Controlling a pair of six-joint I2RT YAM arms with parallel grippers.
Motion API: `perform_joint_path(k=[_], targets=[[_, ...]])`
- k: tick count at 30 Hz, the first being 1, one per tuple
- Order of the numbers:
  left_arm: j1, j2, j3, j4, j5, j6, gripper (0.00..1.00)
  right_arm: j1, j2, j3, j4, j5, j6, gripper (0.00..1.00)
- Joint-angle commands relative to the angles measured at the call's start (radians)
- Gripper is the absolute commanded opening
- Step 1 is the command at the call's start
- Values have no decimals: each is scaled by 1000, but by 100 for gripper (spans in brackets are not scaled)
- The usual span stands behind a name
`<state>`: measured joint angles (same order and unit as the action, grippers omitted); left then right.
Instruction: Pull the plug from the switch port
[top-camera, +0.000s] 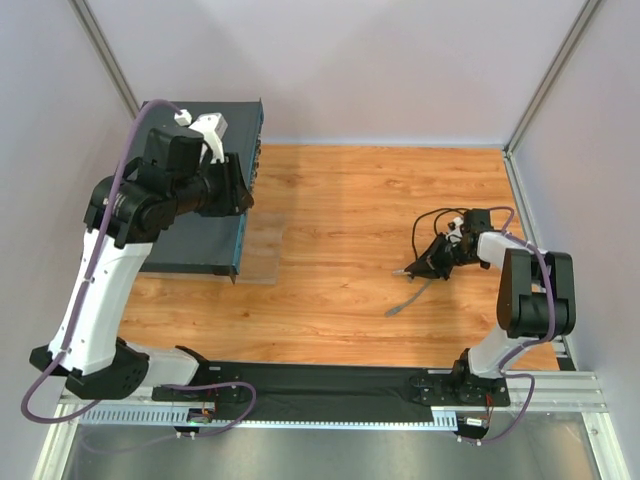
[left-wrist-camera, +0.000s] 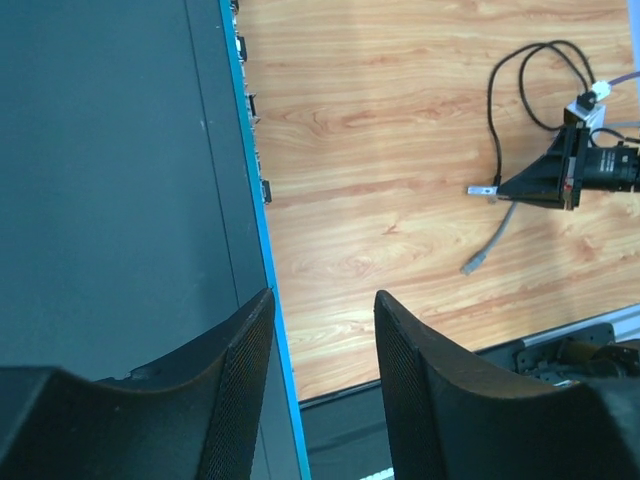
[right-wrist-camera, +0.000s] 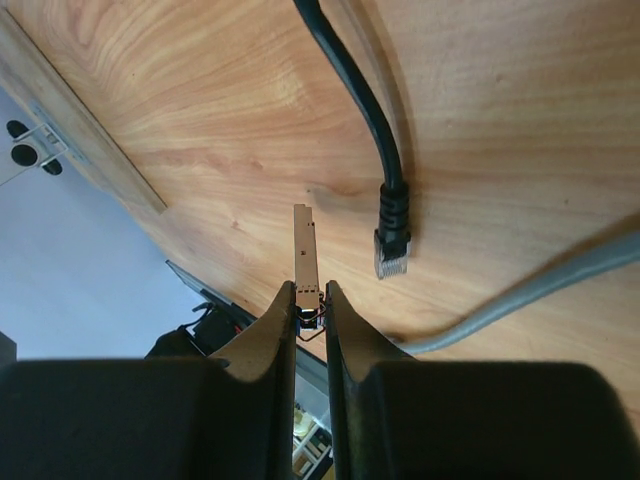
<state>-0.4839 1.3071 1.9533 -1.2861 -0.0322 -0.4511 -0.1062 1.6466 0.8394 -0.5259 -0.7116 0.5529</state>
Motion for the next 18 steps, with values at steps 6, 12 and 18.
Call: perform_joint_path(k=[6,12,18], targets=[[-93,208,258,-189,-127,-4,58,43,73,82,58,119,19,19],[-133,254,315,-196,-210,-18,59,46,67,105,7,178,2,41],[-234,366,456,-288,-422,-28,69,97,-88,206,-233,359,-47,58]])
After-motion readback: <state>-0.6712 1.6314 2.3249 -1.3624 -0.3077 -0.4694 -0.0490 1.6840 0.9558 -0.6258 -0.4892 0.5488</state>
